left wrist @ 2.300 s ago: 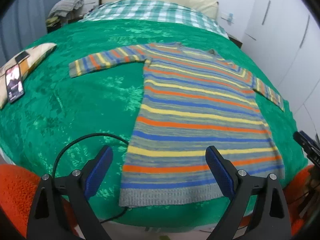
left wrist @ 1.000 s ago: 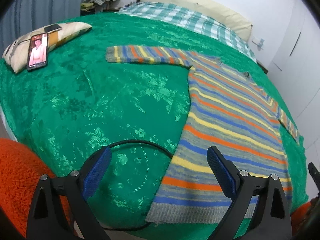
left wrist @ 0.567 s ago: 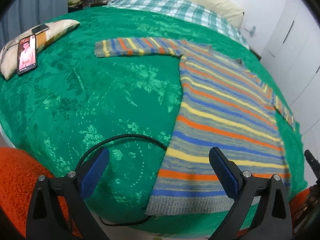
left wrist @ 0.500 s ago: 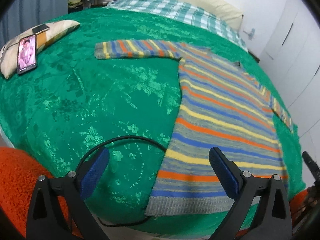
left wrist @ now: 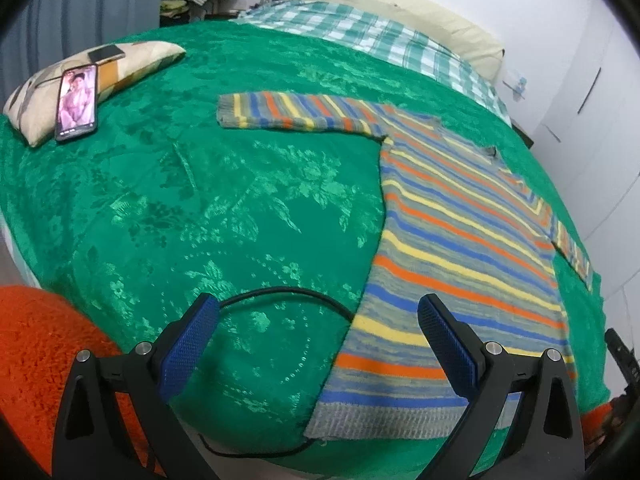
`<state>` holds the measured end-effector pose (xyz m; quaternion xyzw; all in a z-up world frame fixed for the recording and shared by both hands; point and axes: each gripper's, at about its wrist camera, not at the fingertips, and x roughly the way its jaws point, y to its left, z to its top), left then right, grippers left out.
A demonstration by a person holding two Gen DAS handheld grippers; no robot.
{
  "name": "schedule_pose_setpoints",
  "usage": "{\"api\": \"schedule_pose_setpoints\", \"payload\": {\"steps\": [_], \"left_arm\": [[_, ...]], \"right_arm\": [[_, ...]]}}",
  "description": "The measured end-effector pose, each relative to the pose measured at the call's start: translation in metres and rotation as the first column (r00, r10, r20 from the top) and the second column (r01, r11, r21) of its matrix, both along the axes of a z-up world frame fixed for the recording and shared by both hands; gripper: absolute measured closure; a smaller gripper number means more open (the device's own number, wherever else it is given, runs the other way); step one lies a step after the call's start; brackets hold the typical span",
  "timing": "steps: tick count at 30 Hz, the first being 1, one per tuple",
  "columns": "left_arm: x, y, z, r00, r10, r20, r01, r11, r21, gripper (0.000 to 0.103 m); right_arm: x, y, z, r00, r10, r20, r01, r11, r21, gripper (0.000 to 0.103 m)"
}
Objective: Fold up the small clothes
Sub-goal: 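Move the right tool toward the sleeve lying across the sweater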
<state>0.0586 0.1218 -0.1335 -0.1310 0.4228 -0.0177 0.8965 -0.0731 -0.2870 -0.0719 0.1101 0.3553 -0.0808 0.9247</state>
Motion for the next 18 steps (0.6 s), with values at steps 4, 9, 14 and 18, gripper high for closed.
{"api": "schedule_pose_setpoints", "payload": {"steps": [4, 9, 14, 18], "left_arm": [[-0.002, 0.003, 0.005, 1.000, 0.017, 0.021, -0.018, 1.000, 0.014, 0.003], [0.001, 0.007, 0.009, 0.999, 0.034, 0.033, -0.034, 0.999, 0.029, 0.003], [0.004, 0.011, 0.004, 0.998, 0.058, 0.030, -0.060, 0.997, 0.054, 0.003], [0.005, 0.005, -0.003, 0.999, 0.051, 0.005, -0.051, 0.996, 0.078, 0.003]], "right_arm": [[0.001, -0.001, 0.000, 1.000, -0.004, -0.005, 0.004, 1.000, 0.013, 0.023], [0.007, -0.034, 0.011, 1.000, -0.010, 0.024, 0.005, 0.986, 0.164, 0.023], [0.041, -0.139, 0.023, 0.992, -0.113, 0.050, 0.091, 0.945, 0.315, 0.023], [0.075, -0.247, -0.003, 0.960, -0.276, -0.047, 0.266, 0.849, 0.457, 0.024]]}}
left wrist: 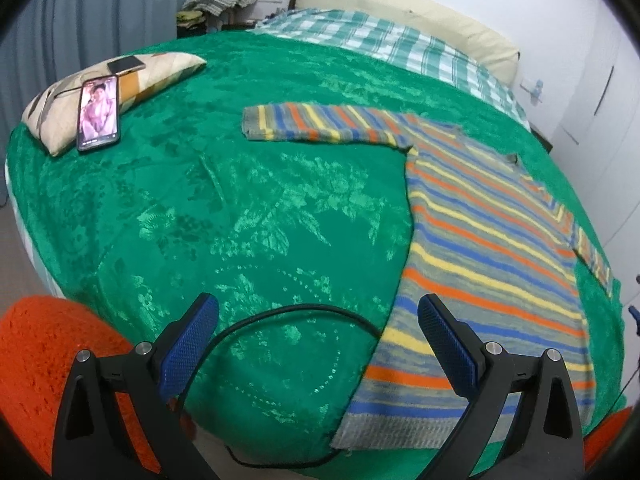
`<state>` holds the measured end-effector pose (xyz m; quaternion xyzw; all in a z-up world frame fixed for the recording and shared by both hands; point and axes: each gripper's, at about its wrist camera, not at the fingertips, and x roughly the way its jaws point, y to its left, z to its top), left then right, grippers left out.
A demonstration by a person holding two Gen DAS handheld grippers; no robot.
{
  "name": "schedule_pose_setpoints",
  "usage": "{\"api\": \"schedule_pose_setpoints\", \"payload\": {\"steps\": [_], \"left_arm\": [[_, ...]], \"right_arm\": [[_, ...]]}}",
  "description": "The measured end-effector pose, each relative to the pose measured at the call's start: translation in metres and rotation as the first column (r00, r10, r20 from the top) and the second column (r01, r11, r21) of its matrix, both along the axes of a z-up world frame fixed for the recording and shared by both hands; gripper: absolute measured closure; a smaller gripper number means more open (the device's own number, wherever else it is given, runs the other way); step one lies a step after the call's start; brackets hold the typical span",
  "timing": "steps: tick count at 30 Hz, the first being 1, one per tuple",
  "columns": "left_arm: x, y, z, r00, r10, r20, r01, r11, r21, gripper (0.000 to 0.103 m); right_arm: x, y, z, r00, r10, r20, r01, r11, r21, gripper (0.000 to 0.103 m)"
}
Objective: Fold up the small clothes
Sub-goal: 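Move the right tool toward the sleeve lying across the sweater, then grasp the sleeve cuff with the right tool and lift it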
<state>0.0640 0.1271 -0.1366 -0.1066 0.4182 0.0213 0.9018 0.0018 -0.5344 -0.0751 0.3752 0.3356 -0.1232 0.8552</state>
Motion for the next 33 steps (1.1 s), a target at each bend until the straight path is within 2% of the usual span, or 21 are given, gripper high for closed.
{"api": "schedule_pose_setpoints", "payload": {"steps": [1, 3, 4, 6, 8, 11, 13, 15, 16, 17, 19, 21, 23, 25, 27, 28, 30, 31, 32, 33], "left_arm": [[0.000, -0.002, 0.000, 1.000, -0.003, -0.001, 0.003, 1.000, 0.005, 0.003], [0.000, -0.007, -0.001, 1.000, -0.014, -0.001, 0.014, 1.000, 0.026, 0.003], [0.000, -0.009, -0.001, 1.000, -0.019, -0.002, 0.019, 0.999, 0.040, 0.003], [0.001, -0.012, -0.002, 1.000, -0.024, -0.006, 0.025, 0.998, 0.056, 0.003], [0.002, -0.014, -0.005, 0.999, -0.026, -0.020, 0.027, 0.997, 0.067, 0.003], [0.003, -0.016, -0.011, 0.999, -0.026, -0.041, 0.029, 0.997, 0.078, 0.003], [0.004, -0.017, -0.013, 0.998, -0.024, -0.049, 0.028, 0.996, 0.084, 0.003], [0.004, -0.017, -0.015, 0.998, -0.023, -0.057, 0.028, 0.996, 0.084, 0.003], [0.005, -0.017, -0.016, 0.998, -0.023, -0.061, 0.028, 0.996, 0.082, 0.003], [0.005, -0.018, -0.017, 0.998, -0.024, -0.065, 0.030, 0.996, 0.081, 0.003], [0.006, -0.019, -0.018, 0.998, -0.028, -0.064, 0.034, 0.996, 0.080, 0.003], [0.005, -0.019, -0.017, 0.998, -0.033, -0.060, 0.037, 0.996, 0.075, 0.003], [0.005, -0.018, -0.017, 0.998, -0.036, -0.056, 0.040, 0.997, 0.062, 0.003], [0.006, -0.016, -0.018, 0.998, -0.037, -0.059, 0.039, 0.998, 0.045, 0.003], [0.007, -0.014, -0.018, 0.998, -0.036, -0.061, 0.037, 0.999, 0.027, 0.003], [0.007, -0.014, -0.018, 0.998, -0.034, -0.059, 0.035, 0.999, 0.025, 0.003], [0.008, -0.011, -0.016, 0.998, -0.027, -0.050, 0.028, 0.999, 0.016, 0.003], [0.007, -0.009, -0.014, 0.999, -0.022, -0.044, 0.023, 1.000, 0.011, 0.003], [0.007, -0.007, -0.013, 0.999, -0.020, -0.043, 0.020, 1.000, 0.009, 0.003], [0.007, -0.005, -0.013, 0.999, -0.014, -0.042, 0.015, 1.000, 0.007, 0.003]], "right_arm": [[0.008, -0.026, -0.014, 0.999, -0.031, -0.010, 0.031, 0.995, 0.092, 0.024], [0.017, -0.057, -0.035, 0.997, -0.075, -0.013, 0.076, 0.972, 0.223, 0.034], [0.020, -0.068, -0.043, 0.995, -0.103, -0.018, 0.104, 0.959, 0.264, 0.036], [0.031, -0.080, -0.052, 0.992, -0.127, -0.028, 0.129, 0.951, 0.281, 0.041], [0.044, -0.081, -0.055, 0.993, -0.102, -0.051, 0.112, 0.962, 0.249, 0.044], [0.066, -0.079, -0.060, 0.986, -0.084, -0.146, 0.107, 0.981, 0.159, 0.046], [0.079, -0.074, -0.067, 0.973, -0.065, -0.222, 0.091, 0.990, 0.109, 0.056], [0.091, -0.066, -0.068, 0.951, -0.041, -0.307, 0.042, 0.999, -0.003, 0.090], [0.099, -0.058, -0.067, 0.932, -0.019, -0.361, -0.013, 0.996, -0.086, 0.096], [0.104, -0.054, -0.065, 0.922, -0.002, -0.388, -0.051, 0.991, -0.124, 0.100], [0.109, -0.048, -0.054, 0.910, -0.015, -0.415, -0.062, 0.983, -0.173, 0.101], [0.112, -0.040, -0.031, 0.919, -0.033, -0.393, -0.060, 0.973, -0.223, 0.101], [0.121, -0.021, 0.010, 0.946, -0.015, -0.325, -0.084, 0.955, -0.286, 0.101], [0.136, 0.009, 0.055, 0.969, 0.061, -0.238, -0.137, 0.939, -0.317, 0.101], [0.154, 0.047, 0.094, 0.972, 0.182, -0.148, -0.219, 0.930, -0.297, 0.101], [0.166, 0.073, 0.112, 0.961, 0.253, -0.107, -0.274, 0.920, -0.281, 0.101], [0.191, 0.128, 0.134, 0.920, 0.389, -0.052, -0.388, 0.885, -0.258, 0.101], [0.200, 0.149, 0.135, 0.903, 0.428, -0.036, -0.423, 0.873, -0.242, 0.100], [0.214, 0.173, 0.133, 0.873, 0.488, 0.001, -0.479, 0.858, -0.187, 0.098], [0.226, 0.194, 0.125, 0.839, 0.542, 0.042, -0.535, 0.838, -0.109, 0.084]]}}
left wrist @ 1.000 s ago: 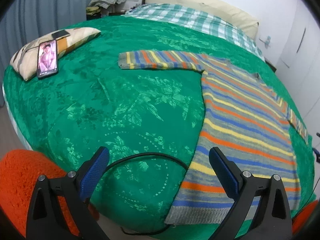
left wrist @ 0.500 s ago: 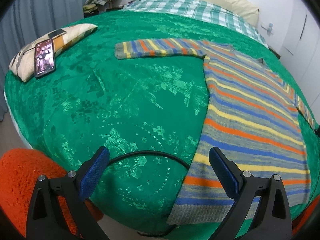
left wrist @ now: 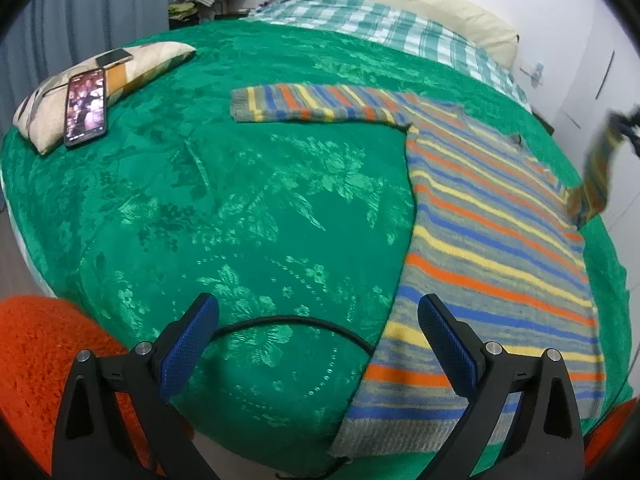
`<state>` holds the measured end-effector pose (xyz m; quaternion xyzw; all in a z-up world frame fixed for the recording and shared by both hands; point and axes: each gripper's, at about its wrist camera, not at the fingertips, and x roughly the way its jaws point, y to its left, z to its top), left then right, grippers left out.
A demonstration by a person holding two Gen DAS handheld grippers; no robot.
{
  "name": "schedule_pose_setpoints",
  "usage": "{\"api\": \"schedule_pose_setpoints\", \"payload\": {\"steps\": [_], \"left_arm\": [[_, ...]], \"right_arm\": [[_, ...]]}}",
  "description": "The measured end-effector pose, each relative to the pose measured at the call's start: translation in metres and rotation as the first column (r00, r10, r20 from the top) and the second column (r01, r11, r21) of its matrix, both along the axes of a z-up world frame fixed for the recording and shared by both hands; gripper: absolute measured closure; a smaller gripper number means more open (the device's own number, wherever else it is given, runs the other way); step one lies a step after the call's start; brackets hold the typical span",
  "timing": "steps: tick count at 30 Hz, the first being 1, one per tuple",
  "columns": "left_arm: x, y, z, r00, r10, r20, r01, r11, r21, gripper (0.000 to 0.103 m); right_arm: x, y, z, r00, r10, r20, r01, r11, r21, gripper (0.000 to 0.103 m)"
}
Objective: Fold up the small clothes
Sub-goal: 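Grasp the sleeve cuff with the right tool and lift it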
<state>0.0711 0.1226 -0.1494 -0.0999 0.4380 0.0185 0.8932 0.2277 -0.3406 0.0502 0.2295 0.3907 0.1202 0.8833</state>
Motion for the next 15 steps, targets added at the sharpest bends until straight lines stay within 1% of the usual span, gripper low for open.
{"api": "schedule_pose_setpoints", "payload": {"steps": [1, 2, 3, 4, 5, 7, 10, 12, 13, 15], "left_arm": [[0.000, 0.002, 0.000, 1.000, 0.006, 0.000, -0.006, 1.000, -0.003, 0.003], [0.000, 0.004, 0.000, 1.000, 0.012, -0.001, -0.012, 1.000, -0.007, 0.003], [0.000, 0.006, 0.000, 1.000, 0.017, -0.002, -0.017, 1.000, -0.012, 0.003], [0.000, 0.008, -0.001, 1.000, 0.023, -0.004, -0.023, 1.000, -0.019, 0.003], [0.000, 0.010, -0.001, 1.000, 0.030, -0.006, -0.030, 0.999, -0.027, 0.003], [0.002, 0.014, -0.002, 0.999, 0.043, -0.011, -0.044, 0.998, -0.046, 0.003], [0.004, 0.013, -0.002, 0.999, 0.047, -0.013, -0.048, 0.997, -0.055, 0.003], [0.005, 0.009, -0.002, 0.999, 0.039, -0.009, -0.039, 0.998, -0.046, 0.003], [0.004, 0.008, -0.002, 0.999, 0.035, -0.007, -0.035, 0.999, -0.040, 0.003], [0.003, 0.004, -0.001, 1.000, 0.023, -0.001, -0.023, 1.000, -0.018, 0.003]], "right_arm": [[0.013, 0.015, -0.010, 0.999, 0.045, -0.025, -0.043, 0.997, 0.059, 0.070], [0.020, 0.027, -0.020, 0.997, 0.062, -0.048, -0.057, 0.994, 0.097, 0.042], [0.023, 0.033, -0.027, 0.997, 0.067, -0.042, -0.060, 0.989, 0.133, 0.039], [0.027, 0.037, -0.032, 0.997, 0.071, -0.034, -0.065, 0.986, 0.153, 0.039], [0.025, 0.039, -0.036, 0.997, 0.071, -0.031, -0.065, 0.985, 0.161, 0.039], [0.012, 0.035, -0.043, 0.998, 0.045, -0.039, -0.039, 0.988, 0.146, 0.039], [-0.011, 0.015, -0.058, 0.997, -0.022, -0.069, 0.029, 0.995, 0.100, 0.039], [-0.032, -0.005, -0.073, 0.992, -0.076, -0.096, 0.080, 0.996, 0.040, 0.038], [-0.035, -0.013, -0.078, 0.991, -0.089, -0.104, 0.092, 0.996, 0.016, 0.038], [-0.056, -0.026, -0.096, 0.984, -0.118, -0.133, 0.111, 0.992, -0.058, 0.038]]}}
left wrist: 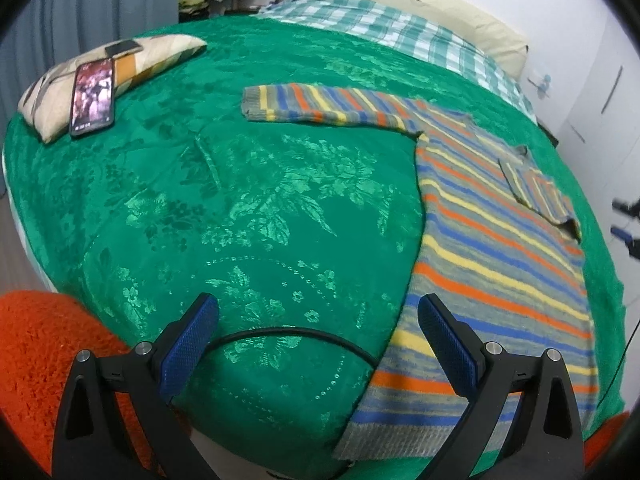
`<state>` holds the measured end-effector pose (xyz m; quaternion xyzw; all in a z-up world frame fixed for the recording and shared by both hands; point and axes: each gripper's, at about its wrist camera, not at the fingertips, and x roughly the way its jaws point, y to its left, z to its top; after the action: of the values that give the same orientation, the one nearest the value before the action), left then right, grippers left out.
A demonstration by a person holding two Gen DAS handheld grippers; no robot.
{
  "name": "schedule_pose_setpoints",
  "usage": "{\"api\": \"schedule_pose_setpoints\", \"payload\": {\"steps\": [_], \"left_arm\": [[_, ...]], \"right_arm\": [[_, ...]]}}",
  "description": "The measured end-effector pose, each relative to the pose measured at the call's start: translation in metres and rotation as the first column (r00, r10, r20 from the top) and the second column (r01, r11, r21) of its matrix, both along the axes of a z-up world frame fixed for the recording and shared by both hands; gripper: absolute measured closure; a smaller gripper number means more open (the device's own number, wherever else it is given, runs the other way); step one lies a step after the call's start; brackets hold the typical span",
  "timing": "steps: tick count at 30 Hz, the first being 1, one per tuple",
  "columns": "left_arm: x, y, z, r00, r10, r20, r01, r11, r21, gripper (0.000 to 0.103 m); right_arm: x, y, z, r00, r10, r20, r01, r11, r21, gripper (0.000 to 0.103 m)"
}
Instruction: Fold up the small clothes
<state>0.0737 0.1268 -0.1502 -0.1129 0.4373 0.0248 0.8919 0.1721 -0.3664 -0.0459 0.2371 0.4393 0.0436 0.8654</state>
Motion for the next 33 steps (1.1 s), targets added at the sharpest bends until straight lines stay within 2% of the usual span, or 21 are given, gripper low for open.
{"api": "schedule_pose_setpoints", "payload": {"steps": [3, 5, 9, 12, 15, 19, 21, 23, 26, 28, 31, 33], "left_arm": [[-0.001, -0.004, 0.000, 1.000, -0.014, 0.002, 0.014, 1.000, 0.022, 0.003], [0.000, -0.004, -0.001, 1.000, -0.014, -0.002, 0.014, 1.000, 0.023, 0.003], [0.002, -0.004, -0.004, 1.000, -0.009, -0.009, 0.009, 1.000, 0.022, 0.003], [0.004, -0.004, -0.005, 1.000, -0.011, -0.012, 0.011, 1.000, 0.018, 0.003], [0.005, -0.003, -0.005, 1.000, -0.010, -0.014, 0.010, 1.000, 0.014, 0.003], [0.007, 0.001, -0.007, 1.000, -0.001, -0.023, 0.001, 1.000, -0.002, 0.003], [0.008, 0.005, -0.007, 1.000, 0.008, -0.026, -0.008, 1.000, -0.011, 0.003], [0.008, 0.010, -0.007, 0.999, 0.020, -0.027, -0.021, 1.000, -0.023, 0.003], [0.010, 0.016, -0.007, 0.999, 0.037, -0.032, -0.038, 0.998, -0.041, 0.003], [0.012, 0.017, -0.008, 0.998, 0.043, -0.036, -0.045, 0.998, -0.041, 0.003], [0.015, 0.016, -0.010, 0.998, 0.039, -0.043, -0.041, 0.998, -0.039, 0.003], [0.016, 0.016, -0.011, 0.998, 0.037, -0.050, -0.039, 0.998, -0.042, 0.003]], "right_arm": [[-0.024, -0.012, -0.026, 0.998, -0.018, -0.058, 0.014, 0.998, -0.053, 0.038], [-0.037, -0.020, -0.040, 0.996, -0.033, -0.088, 0.028, 0.998, -0.053, 0.038], [-0.042, -0.014, -0.042, 0.994, -0.016, -0.105, 0.009, 0.998, -0.061, 0.038], [-0.024, 0.015, -0.029, 0.990, 0.081, -0.116, -0.097, 0.986, -0.133, 0.038], [0.005, 0.063, -0.007, 0.966, 0.225, -0.128, -0.249, 0.943, -0.222, 0.038], [0.046, 0.112, 0.008, 0.936, 0.325, -0.132, -0.349, 0.904, -0.249, 0.039], [0.068, 0.124, 0.010, 0.939, 0.315, -0.137, -0.340, 0.908, -0.245, 0.039], [0.094, 0.127, 0.007, 0.949, 0.274, -0.154, -0.303, 0.930, -0.209, 0.039], [0.126, 0.125, -0.009, 0.957, 0.180, -0.226, -0.196, 0.979, -0.052, 0.040], [0.141, 0.128, -0.021, 0.956, 0.136, -0.261, -0.143, 0.990, -0.006, 0.041], [0.156, 0.149, -0.043, 0.942, 0.137, -0.305, -0.164, 0.984, -0.064, 0.044], [0.162, 0.164, -0.057, 0.933, 0.150, -0.327, -0.203, 0.970, -0.134, 0.048]]}}
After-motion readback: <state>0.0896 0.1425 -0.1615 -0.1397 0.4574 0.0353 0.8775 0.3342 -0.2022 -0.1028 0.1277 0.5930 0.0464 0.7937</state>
